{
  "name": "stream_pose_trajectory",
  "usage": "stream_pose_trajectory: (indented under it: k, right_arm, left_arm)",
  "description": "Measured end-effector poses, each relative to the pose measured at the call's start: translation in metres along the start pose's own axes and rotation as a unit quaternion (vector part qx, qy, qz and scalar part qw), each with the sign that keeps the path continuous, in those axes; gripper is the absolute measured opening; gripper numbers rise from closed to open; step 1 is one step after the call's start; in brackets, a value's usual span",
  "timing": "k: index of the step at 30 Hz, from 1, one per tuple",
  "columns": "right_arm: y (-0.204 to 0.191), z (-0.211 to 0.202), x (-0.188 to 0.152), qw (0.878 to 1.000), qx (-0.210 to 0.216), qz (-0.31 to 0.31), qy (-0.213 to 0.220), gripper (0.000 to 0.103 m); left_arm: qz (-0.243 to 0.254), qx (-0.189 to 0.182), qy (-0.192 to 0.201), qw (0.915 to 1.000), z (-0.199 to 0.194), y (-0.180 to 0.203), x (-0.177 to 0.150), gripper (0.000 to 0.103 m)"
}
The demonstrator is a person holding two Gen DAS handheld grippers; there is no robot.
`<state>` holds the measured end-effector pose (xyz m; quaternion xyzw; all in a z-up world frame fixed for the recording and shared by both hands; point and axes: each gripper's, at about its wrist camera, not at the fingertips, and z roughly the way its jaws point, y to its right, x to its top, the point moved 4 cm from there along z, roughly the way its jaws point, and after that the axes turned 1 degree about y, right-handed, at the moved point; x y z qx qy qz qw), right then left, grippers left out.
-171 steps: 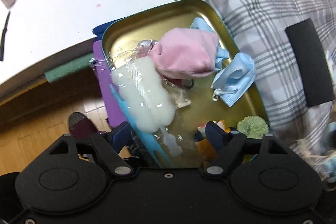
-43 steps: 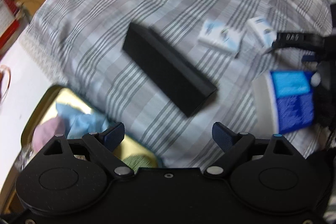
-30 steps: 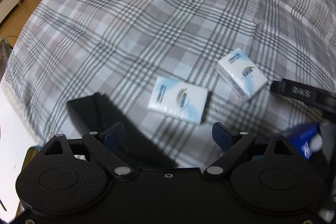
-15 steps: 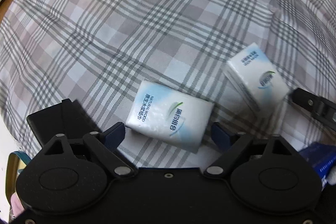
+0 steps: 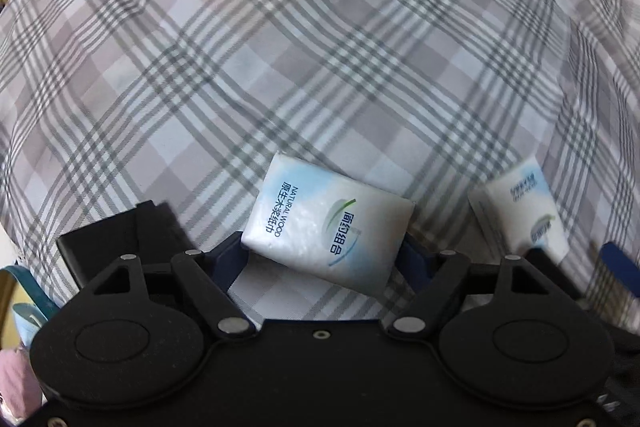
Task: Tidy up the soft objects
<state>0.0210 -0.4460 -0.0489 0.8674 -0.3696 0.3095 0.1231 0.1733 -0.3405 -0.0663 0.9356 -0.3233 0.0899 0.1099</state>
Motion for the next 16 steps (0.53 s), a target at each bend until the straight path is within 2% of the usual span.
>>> stream_pose_trajectory:
  k: [4, 6, 8, 10, 11, 16]
  right_arm:
    - [-0.003, 0.012, 0.0, 1.0, -0.001, 0.0, -0.02, 0.102]
    - [-0.003, 0.013, 0.0, 1.0, 0.008, 0.005, -0.02, 0.098]
    - [-0.003, 0.018, -0.001, 0.999, 0.017, 0.01, -0.035, 0.076]
    - [-0.002, 0.022, -0.002, 0.998, 0.034, 0.015, -0.043, 0.07]
    - [-0.003, 0.02, -0.001, 0.998, 0.037, 0.013, -0.04, 0.062]
    - [0.004, 0.015, 0.0, 0.998, 0.049, 0.038, -0.028, 0.059]
  left_arm:
    - [-0.014, 0.008, 0.006, 0.9999, -0.005, -0.006, 0.003, 0.074]
    - [-0.017, 0.006, 0.006, 0.9998, -0.007, -0.007, 0.003, 0.074]
    - [-0.019, 0.005, 0.006, 0.9998, -0.01, -0.008, 0.001, 0.074]
    - [-0.019, 0.003, 0.004, 0.9998, -0.011, -0.007, -0.002, 0.074]
    - [-0.018, 0.002, 0.003, 0.9998, -0.01, -0.007, -0.001, 0.074]
    - [-0.014, -0.004, -0.001, 0.9999, -0.028, -0.008, -0.014, 0.074]
